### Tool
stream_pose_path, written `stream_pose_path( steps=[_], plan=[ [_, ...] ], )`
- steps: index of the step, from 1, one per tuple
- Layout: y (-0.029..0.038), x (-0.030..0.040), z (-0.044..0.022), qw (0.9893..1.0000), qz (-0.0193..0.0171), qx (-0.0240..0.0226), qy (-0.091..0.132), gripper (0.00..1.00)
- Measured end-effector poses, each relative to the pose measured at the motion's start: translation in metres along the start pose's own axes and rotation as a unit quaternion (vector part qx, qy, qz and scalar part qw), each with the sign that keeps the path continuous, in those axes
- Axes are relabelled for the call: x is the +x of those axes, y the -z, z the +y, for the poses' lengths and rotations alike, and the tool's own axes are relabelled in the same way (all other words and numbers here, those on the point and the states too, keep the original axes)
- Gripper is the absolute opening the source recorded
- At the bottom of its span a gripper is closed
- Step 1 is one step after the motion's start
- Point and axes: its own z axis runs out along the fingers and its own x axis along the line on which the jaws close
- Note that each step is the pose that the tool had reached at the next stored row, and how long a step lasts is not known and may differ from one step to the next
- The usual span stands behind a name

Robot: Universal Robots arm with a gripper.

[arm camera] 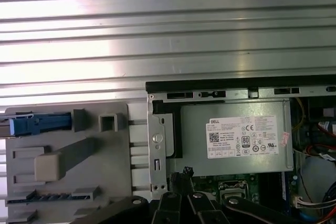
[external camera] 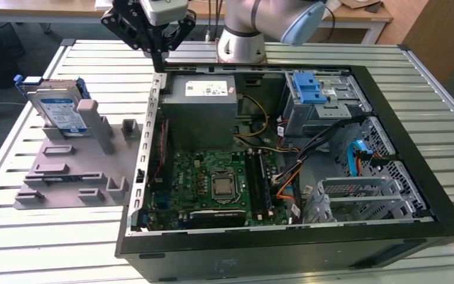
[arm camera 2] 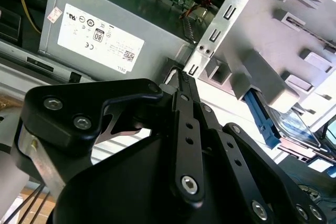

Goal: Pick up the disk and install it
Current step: 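Reach for the disk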

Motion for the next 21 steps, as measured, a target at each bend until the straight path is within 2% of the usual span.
stream_pose_path(
  steps=[21],
  plan=[
    [-0.0007, 0.0316, 0.0027, 1.0, 0.0, 0.0, 0.0, 0.11]
  ],
)
